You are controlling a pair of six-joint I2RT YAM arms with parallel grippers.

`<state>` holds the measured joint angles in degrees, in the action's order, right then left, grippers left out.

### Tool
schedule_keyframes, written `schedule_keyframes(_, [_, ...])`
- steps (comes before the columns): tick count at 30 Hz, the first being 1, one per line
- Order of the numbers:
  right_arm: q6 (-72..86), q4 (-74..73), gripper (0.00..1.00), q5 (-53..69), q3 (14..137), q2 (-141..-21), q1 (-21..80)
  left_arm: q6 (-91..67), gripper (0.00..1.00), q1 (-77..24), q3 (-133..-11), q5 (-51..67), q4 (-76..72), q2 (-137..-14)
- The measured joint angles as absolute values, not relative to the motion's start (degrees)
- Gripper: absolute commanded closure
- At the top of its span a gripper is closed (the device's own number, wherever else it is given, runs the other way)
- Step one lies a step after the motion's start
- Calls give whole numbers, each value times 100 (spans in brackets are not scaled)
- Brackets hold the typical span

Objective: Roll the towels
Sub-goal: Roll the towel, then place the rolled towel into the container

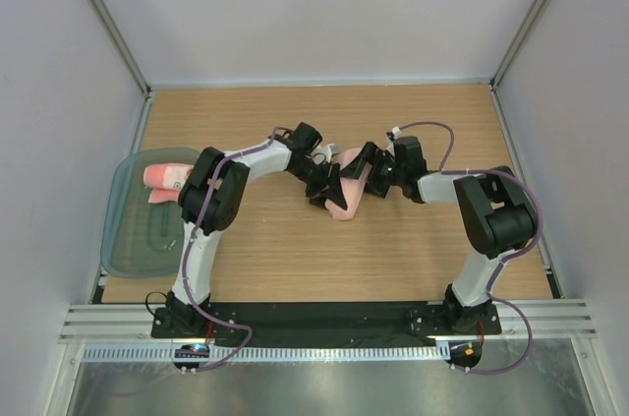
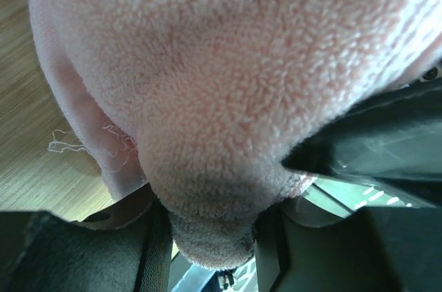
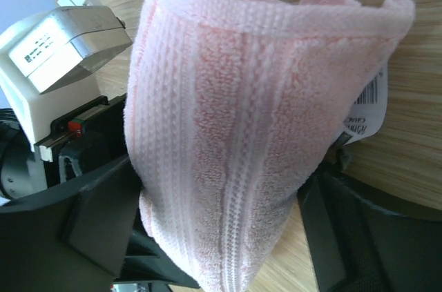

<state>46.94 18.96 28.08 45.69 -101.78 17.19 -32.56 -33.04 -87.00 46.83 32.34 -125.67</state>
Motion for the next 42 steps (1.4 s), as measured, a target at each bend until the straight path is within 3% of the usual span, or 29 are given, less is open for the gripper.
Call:
schedule_keyframes(2, [4654,1828,24,2692,4609,-10195,1782,-3256,73,-3282,-8713,4746,3258,-12591])
schedule_keyframes(3, [4641,1796,45,2644,4617,-10208,1798,-3256,73,-3273,-8715,4772,3260,-12599])
schedule_keyframes(5, [4633,1756,71,2615,4650,-10245,1820,-3258,73,-3262,-8715,4807,3258,-12606])
schedule_keyframes(8, [4589,1710,88,2646,4742,-10309,1868,-3264,68,-3253,-8698,4812,3262,-12595])
schedule_keyframes(15, [4536,1658,96,2823,4786,-10313,1959,-3242,54,-3262,-8298,4403,3291,-12145])
schedule_keyframes(21, [4508,1387,96,3081,4786,-10053,2093,-3208,53,-3365,-7806,3535,3557,-11279])
schedule_keyframes(32, [4519,663,96,3249,5127,-8313,2121,-3350,48,-3450,-7658,2823,3741,-9218])
schedule_keyframes(40, [4322,-226,96,3188,5583,-7706,2043,-3457,36,-3406,-7658,2366,3968,-8073])
schedule_keyframes(42, [4278,-438,97,3168,5583,-7625,2021,-3457,28,-3350,-7658,2158,4047,-7874])
